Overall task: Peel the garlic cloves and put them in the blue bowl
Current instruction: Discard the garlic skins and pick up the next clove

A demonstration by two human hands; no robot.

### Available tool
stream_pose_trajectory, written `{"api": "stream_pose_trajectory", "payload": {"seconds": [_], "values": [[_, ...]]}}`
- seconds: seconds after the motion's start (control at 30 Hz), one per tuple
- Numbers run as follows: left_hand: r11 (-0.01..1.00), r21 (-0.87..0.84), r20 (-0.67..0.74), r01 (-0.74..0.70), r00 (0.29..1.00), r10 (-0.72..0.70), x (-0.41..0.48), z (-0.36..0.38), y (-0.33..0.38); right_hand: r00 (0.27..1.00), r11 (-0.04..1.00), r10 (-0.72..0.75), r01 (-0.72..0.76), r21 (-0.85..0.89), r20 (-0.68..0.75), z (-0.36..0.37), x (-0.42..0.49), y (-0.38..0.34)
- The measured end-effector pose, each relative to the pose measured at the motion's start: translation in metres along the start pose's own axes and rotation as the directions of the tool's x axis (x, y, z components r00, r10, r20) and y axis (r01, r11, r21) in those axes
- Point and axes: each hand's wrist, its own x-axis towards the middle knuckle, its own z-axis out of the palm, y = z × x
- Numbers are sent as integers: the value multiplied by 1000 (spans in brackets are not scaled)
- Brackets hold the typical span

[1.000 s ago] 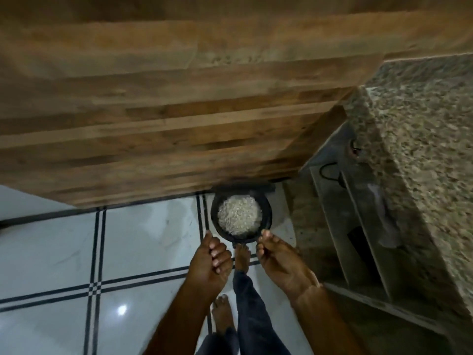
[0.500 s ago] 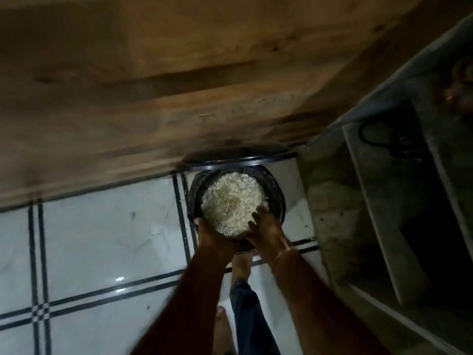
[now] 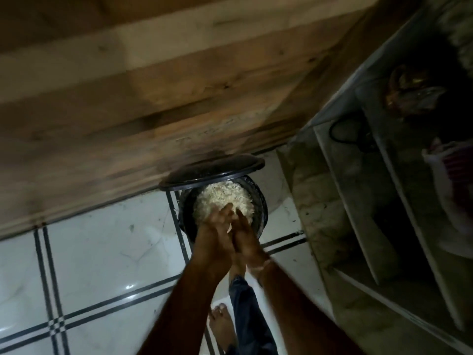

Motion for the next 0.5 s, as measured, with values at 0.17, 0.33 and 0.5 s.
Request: {"api": "stream_pose_trajectory", "payload": {"seconds": [0.17, 0.33, 0.5], "values": [[916, 369, -140, -155, 965, 220, -79, -7, -12, 999, 990, -14, 20, 138, -44, -19, -84, -57], [556, 759, 68, -339, 891, 450, -180, 14, -34, 956, 958, -286, 286, -6, -66, -48, -220, -62], [98, 812, 432, -575, 706, 561, -314, 56, -90, 819, 836, -540, 496, -235, -195, -111, -366, -31]]}}
